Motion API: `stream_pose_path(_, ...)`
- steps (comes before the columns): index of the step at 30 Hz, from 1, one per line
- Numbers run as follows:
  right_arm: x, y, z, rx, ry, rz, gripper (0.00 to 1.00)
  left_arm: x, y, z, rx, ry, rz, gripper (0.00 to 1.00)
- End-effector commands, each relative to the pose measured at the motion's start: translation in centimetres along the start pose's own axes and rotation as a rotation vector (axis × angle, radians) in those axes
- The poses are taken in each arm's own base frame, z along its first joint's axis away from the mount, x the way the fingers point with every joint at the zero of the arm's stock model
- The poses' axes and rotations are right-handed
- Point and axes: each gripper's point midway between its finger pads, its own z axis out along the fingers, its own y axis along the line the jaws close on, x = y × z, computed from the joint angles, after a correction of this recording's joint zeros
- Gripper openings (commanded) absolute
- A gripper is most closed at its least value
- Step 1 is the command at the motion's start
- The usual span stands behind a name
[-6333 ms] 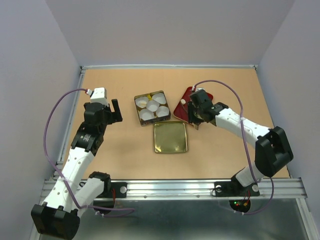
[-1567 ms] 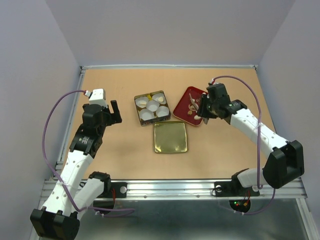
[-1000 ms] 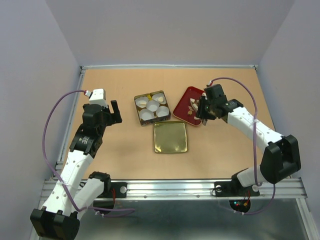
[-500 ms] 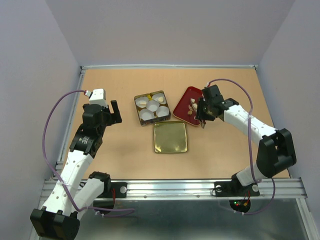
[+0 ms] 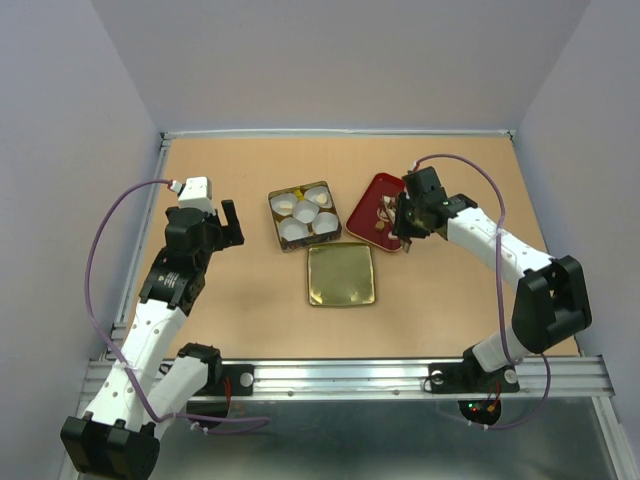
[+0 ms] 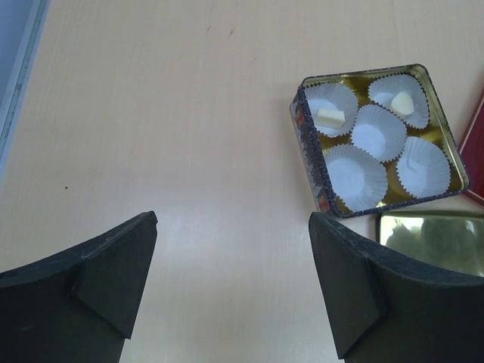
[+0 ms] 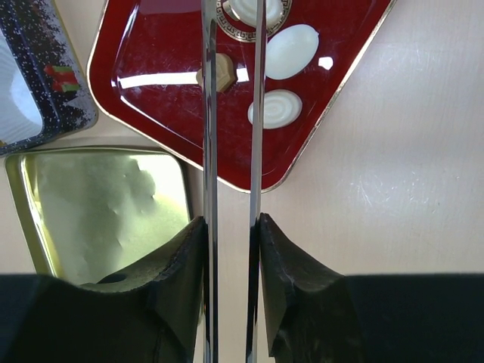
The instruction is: Pack the chocolate
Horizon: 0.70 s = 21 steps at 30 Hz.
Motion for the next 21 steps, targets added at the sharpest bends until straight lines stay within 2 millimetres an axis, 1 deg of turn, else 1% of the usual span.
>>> stream_pose_path(1,-3.7,1.6,-1.5,-0.046,-0.105,-0.010,0.34,-0.8,-0.1,0.2,0.002,-0.042,-0.009,0.93)
stream_pose_path(5,-4.9,2.1,-2.5,-0.072,-0.138,-0.024,0.34,-0.7,-0.1,0.2,0.005,-0.042,-0.008,0.93)
stream_pose_path(7,-5.1,2.4,-2.9,-0.089,-0.145,-0.031,0.34,-0.7,-0.1,0.2,0.004,-0.040,-0.011,0.93)
stream_pose_path(16,-5.5,3.2,-4.0,-0.137,-0.156,-0.041,0.34,-0.7,-0.2,0.3,0.007,-0.038,-0.008,0.93)
stream_pose_path(19,-6.0,3.8,-4.9,-0.170,-0.171,-0.036,0.33,-0.8,-0.2,0.2,0.006,-0.040,-0.010,0.93)
stream_pose_path(21,-6.6,4.5,-5.8,-0.205,-0.189,-0.035,0.33,-0.9,-0.2,0.3,0.006,-0.041,-0.011,0.93)
